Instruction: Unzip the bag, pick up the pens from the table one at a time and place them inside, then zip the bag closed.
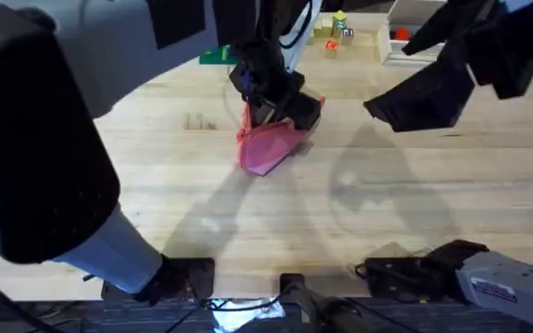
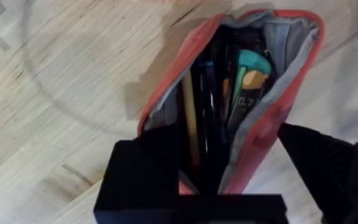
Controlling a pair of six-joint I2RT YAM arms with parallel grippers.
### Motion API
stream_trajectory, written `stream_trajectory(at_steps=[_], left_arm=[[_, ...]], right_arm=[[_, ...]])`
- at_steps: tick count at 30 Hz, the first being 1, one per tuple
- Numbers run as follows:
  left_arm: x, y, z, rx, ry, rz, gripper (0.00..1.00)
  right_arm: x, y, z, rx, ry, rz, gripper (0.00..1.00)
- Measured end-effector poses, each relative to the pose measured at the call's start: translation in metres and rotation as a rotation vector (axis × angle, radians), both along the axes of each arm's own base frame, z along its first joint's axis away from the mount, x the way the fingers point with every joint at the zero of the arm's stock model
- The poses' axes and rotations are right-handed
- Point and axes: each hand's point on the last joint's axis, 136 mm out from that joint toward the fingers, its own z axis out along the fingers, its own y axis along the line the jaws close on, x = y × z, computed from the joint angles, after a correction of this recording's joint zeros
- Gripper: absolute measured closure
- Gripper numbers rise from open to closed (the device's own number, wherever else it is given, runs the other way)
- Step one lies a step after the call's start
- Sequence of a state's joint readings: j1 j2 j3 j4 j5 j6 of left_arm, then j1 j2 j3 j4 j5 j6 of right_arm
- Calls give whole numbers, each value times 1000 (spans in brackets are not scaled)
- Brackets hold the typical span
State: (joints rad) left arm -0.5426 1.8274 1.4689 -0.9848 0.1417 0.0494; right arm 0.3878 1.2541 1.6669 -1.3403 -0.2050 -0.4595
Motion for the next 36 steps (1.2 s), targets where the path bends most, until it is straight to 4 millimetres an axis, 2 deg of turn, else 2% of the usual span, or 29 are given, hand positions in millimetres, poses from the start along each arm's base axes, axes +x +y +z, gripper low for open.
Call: stream_trajectory(at_steps=[9,12,16,21,30,33,34,36], left_arm=[[-4,-3,5,-24,7,-10,5],[-6,-3,19,-43,-23,-38,6],[-12,2,50,-66,-97,-98,7],[-30,12,77,-64,-142,-177,6],[-57,34,89,-17,-118,-287,6],[-57,46,104,-29,-164,-281,6],[-55,60,120,-52,-219,-269,6],[-55,70,131,-64,-256,-254,6]], right_arm=[[0,0,0,0,0,0,5],[0,0,0,0,0,0,5],[0,0,0,0,0,0,5],[0,0,0,0,0,0,6],[0,0,0,0,0,0,5],[0,0,0,0,0,0,5],[0,0,0,0,0,0,6],[0,0,0,0,0,0,6]])
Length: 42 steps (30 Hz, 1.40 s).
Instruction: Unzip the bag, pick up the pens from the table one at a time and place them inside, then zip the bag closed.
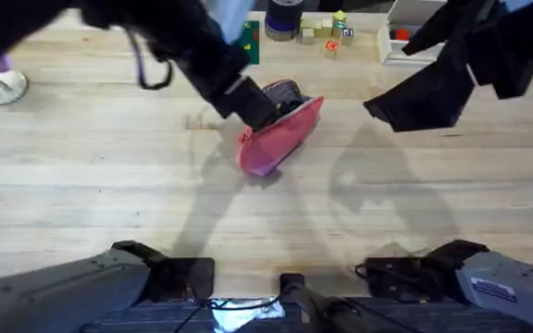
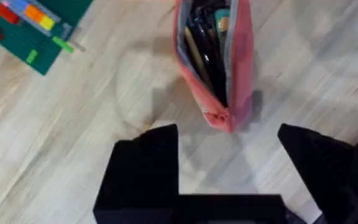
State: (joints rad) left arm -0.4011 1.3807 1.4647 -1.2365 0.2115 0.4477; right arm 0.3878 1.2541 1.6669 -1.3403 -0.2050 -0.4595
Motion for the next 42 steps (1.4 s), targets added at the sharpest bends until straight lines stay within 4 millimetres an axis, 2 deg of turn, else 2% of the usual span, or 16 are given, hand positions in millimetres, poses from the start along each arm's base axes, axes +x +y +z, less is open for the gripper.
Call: stream_trajectory(at_steps=[4,10,17,29,35,42], left_arm=[[-8,21,1,-24,-21,20,6],[-21,48,-24,-48,-18,17,6],[-31,79,-45,-42,-111,-59,6],[-38,101,-56,-96,-180,-248,6],[-31,108,-64,-130,-196,-309,8],[-21,121,-87,-174,-146,-318,7]], right_arm=[[0,0,0,0,0,0,6],[0,0,0,1,-2,0,6],[1,0,1,2,-4,0,6],[1,0,1,2,-4,0,6],[1,0,1,2,-5,0,7],[1,1,1,3,-6,0,5]])
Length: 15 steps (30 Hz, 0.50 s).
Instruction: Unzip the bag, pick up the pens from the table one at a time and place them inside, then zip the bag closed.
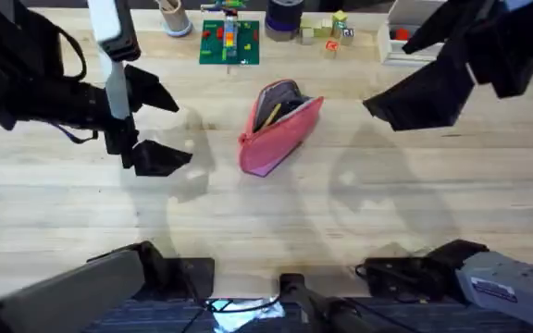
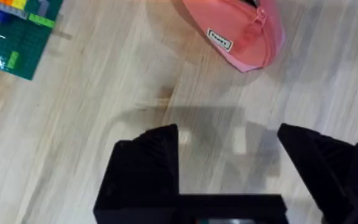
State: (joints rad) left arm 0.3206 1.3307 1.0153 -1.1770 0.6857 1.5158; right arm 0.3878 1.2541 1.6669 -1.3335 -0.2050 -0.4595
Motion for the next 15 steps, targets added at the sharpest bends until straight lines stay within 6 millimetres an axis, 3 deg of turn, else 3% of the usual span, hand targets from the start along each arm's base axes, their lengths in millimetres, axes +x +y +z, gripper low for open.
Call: stream_trajectory(at_steps=[5,15], left_arm=[[4,4,-10,-38,23,-6,7],[9,3,-3,-98,-34,-22,7]], right_arm=[[4,2,3,9,-22,0,5],[7,3,2,8,-20,0,5]])
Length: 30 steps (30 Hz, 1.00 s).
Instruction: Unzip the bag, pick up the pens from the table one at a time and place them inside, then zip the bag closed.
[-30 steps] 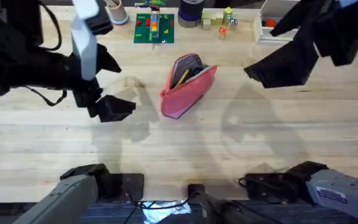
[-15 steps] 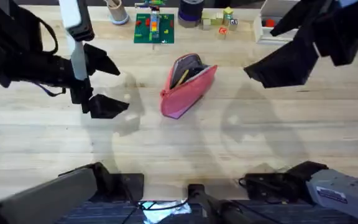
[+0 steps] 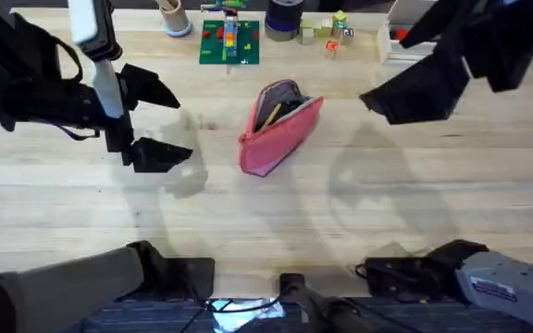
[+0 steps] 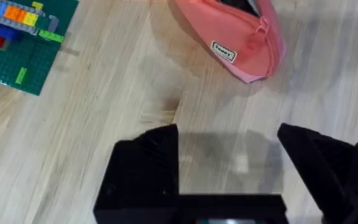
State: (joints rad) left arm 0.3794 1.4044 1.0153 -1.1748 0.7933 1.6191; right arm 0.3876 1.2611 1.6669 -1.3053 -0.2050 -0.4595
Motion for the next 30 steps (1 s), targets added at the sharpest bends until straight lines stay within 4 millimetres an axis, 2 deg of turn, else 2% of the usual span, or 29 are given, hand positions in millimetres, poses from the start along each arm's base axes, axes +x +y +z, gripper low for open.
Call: stream_trajectory(at_steps=[10,17,22,29,30], left_arm=[[6,-1,-8,-37,6,-15,7],[16,2,-11,-30,-30,-16,7],[16,1,-10,-36,-33,-16,8],[16,1,-10,-35,-34,-18,7],[16,1,-10,-35,-34,-18,7]], right_arm=[[10,9,4,16,-38,16,5],[3,37,4,26,-53,114,5],[2,70,-13,7,-12,205,5],[7,112,-48,-35,63,298,6],[7,128,-58,-39,74,335,6]])
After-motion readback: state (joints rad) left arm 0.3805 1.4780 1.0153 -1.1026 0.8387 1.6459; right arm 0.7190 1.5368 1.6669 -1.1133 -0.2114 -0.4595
